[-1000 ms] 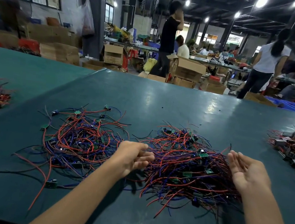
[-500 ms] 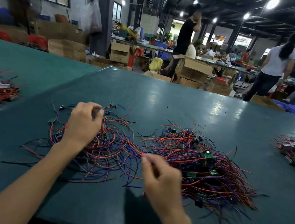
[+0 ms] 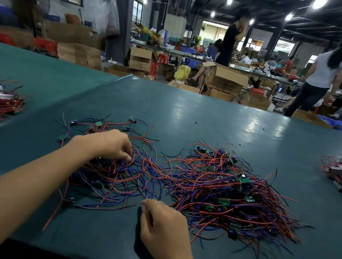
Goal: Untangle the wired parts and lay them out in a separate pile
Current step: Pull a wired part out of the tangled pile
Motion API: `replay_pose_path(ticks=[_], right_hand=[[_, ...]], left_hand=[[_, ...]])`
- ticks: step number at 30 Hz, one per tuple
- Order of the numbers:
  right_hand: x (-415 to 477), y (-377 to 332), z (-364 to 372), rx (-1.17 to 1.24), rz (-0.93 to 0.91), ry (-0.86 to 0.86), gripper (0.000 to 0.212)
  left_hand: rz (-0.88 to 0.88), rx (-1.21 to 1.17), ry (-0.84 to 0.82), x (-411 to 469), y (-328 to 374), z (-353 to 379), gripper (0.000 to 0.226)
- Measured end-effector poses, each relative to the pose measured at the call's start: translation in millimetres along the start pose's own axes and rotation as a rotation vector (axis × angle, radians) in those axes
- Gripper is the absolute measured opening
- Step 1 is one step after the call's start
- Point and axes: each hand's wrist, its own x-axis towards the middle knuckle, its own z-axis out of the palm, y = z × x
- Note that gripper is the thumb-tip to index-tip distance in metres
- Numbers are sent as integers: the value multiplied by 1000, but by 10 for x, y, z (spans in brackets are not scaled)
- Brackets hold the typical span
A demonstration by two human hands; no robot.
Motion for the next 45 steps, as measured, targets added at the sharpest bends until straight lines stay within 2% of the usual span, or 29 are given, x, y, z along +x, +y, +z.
replay_pose_path(ticks=[4, 6, 8, 13, 16, 19, 20, 23, 25, 27, 28, 32, 36, 41, 45], right_hand=[[1, -9, -17, -15, 25, -24, 27], [-1, -12, -18, -20, 27, -22, 27], [0, -11, -13, -25, 36, -26, 27], [4, -3, -5, -26, 44, -38, 30], [12, -4, -2, -38, 53, -66, 31], [17, -2, -7, -45, 65, -87, 32], [18, -1, -11, -42, 67, -88, 32], [19, -5, -16, -58, 71, -103, 33], [15, -5, -11, -55, 76, -106, 32], [15, -7, -3, -55, 82, -105, 30], [14, -6, -1, -57, 84, -100, 30], [16, -8, -2, -53, 87, -85, 28], [20, -17, 2, -61, 88, -93, 29], [28, -22, -6, -73, 109, -118, 31], [26, -28, -17, -75, 111, -125, 32]], left_hand=[[8, 155, -170, 39, 65, -109, 20], [13, 268, -220, 28, 140, -115, 11], [3, 341, -231, 17, 224, -89, 18], [-144, 216, -172, -13, 276, -93, 27], [-198, 109, -216, -47, 264, -128, 18], [-223, 128, -246, -86, 308, -131, 7], [-218, 167, -233, -104, 337, -123, 6], [-173, 337, -136, -133, 420, -29, 23], [-133, 380, -90, -146, 441, 10, 19], [-119, 380, -43, -166, 424, -21, 3], [-113, 359, -16, -175, 404, -53, 11], [-139, 152, 96, -233, 363, -290, 16], [-163, -229, 331, -310, 321, -568, 20], [-171, -560, 552, -347, 400, -725, 22], [-235, -966, 625, -291, 449, -730, 27]])
